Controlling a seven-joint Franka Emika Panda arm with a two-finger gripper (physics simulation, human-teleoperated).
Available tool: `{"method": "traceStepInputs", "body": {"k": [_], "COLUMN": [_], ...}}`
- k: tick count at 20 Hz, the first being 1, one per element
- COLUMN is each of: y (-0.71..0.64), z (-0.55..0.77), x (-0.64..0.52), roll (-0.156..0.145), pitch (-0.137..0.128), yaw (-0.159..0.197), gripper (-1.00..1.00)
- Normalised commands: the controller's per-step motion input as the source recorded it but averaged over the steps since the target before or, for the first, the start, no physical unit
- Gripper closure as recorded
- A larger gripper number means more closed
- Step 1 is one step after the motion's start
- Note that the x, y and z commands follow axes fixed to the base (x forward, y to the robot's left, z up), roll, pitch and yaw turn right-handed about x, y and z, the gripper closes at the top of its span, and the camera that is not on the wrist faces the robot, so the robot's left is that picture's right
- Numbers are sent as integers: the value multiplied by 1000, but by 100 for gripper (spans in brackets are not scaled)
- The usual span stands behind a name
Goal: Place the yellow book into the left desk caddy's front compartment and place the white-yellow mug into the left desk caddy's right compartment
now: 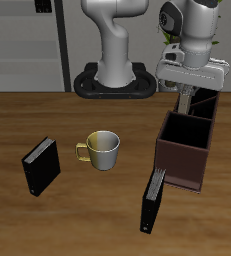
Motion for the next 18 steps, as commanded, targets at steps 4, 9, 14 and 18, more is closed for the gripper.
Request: {"method": "traceStepInputs", "body": {"k": [4,9,14,18], "y": [50,15,-26,50], "z": [-144,-162,-204,-177], "x": [31,96,80,12], "roll": [4,4,-4,48], "pitch": [23,18,33,71], "yaw": [8,22,7,-28], "gripper": [100,100,100,-100]}}
